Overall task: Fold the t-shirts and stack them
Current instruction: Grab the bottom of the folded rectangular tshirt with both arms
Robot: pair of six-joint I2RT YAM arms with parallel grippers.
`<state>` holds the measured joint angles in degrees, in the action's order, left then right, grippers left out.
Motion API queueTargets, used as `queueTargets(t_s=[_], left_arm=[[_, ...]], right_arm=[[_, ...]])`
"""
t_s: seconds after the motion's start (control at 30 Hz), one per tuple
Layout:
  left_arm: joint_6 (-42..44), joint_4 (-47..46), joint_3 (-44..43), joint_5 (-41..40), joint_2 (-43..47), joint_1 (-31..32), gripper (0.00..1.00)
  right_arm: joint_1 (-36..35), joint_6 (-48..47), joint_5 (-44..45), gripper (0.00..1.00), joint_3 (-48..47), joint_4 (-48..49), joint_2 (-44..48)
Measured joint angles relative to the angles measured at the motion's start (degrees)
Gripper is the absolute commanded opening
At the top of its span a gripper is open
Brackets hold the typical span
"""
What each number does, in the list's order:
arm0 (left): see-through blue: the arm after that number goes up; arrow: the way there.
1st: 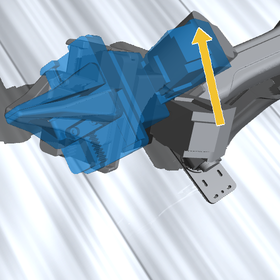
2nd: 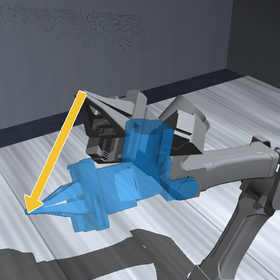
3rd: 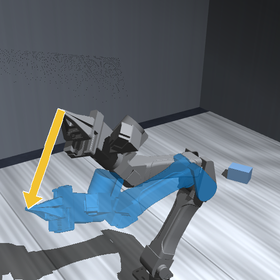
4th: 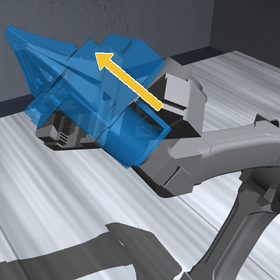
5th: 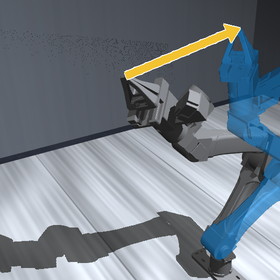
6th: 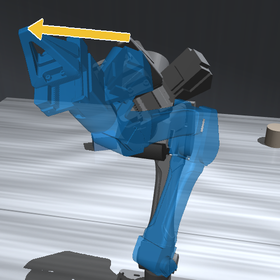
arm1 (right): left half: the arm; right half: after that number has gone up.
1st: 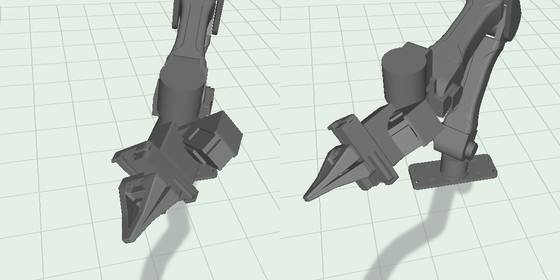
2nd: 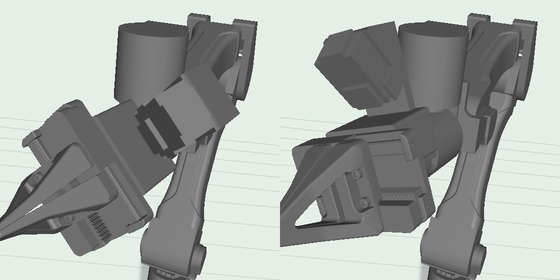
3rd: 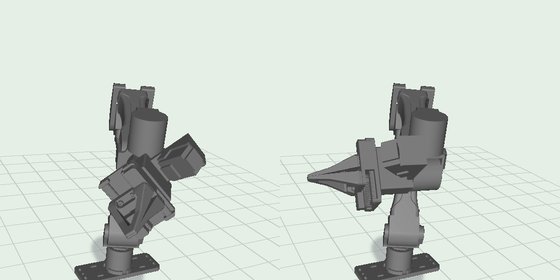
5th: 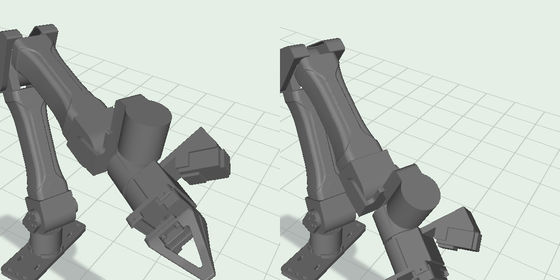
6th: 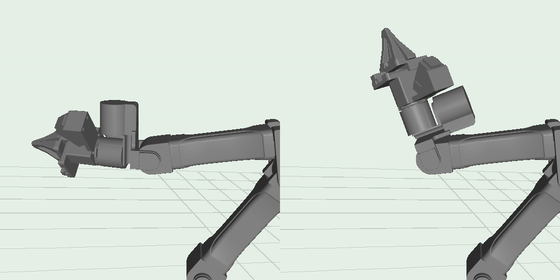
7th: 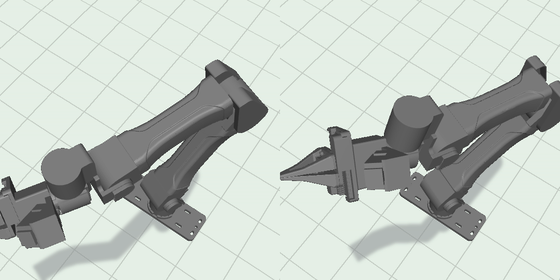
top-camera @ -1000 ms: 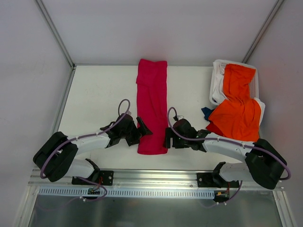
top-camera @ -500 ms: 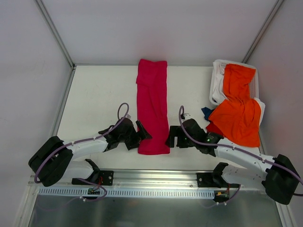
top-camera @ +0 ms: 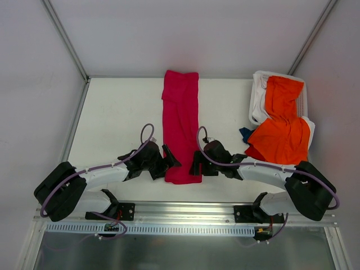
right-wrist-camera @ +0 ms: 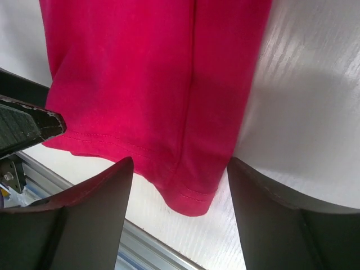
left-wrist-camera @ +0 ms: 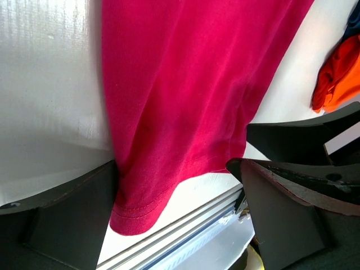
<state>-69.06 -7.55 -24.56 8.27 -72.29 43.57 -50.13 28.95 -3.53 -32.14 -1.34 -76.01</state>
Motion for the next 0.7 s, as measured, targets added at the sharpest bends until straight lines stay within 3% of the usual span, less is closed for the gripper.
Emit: queueTargets(t_s=[0.13, 0.17, 0.2, 0.23, 0.3, 0.37, 0.4, 0.5, 0.63, 0.7], left_arm=[[-0.46, 0.37, 0.0, 0.0, 0.0, 0.02, 0.84], [-0.5, 0.52, 0.0, 0.0, 0.0, 0.02, 0.79], [-0.57, 0.72, 0.0, 0.0, 0.0, 0.02, 0.77], [-0.66, 1.07, 0.02, -0.09, -0.02, 0.13, 0.74], [-0.57, 1.57, 0.02, -0.31, -0.09, 0.5, 0.6], [-0.57, 2.8, 0.0, -0.74, -0.44, 0.76, 0.52], [-0.59, 3.21, 0.0, -0.79, -0.59, 0.76, 0.42], [-0.39, 4.79, -0.33, -1.07, -1.66, 0.76, 0.21], [0.13, 6.43, -2.27, -1.16, -4.39, 1.27, 0.02], [0.66, 7.5, -3.48, -1.27, -5.18, 1.62, 0.0]], right_arm=[[0.02, 0.39, -0.42, 0.54, 0.39, 0.72, -0.39], [0.0, 0.44, -0.44, 0.49, 0.66, 0.68, -0.39], [0.02, 0.46, -0.42, 0.37, 0.85, 0.68, -0.37], [0.02, 0.22, -0.39, 0.33, 1.01, 0.57, -0.35], [0.02, 0.52, -0.35, 0.19, 1.68, 0.39, -0.31], [0.02, 0.63, -0.35, 0.12, 2.23, 0.22, -0.15], [0.04, 0.72, -0.33, 0.07, 2.38, 0.22, 0.0], [0.04, 0.85, -0.35, 0.01, 2.93, 0.22, 0.26], [0.04, 0.87, -0.39, 0.0, 2.93, 0.0, 0.42], [0.04, 0.87, -0.39, 0.01, 2.93, -0.57, 0.83]])
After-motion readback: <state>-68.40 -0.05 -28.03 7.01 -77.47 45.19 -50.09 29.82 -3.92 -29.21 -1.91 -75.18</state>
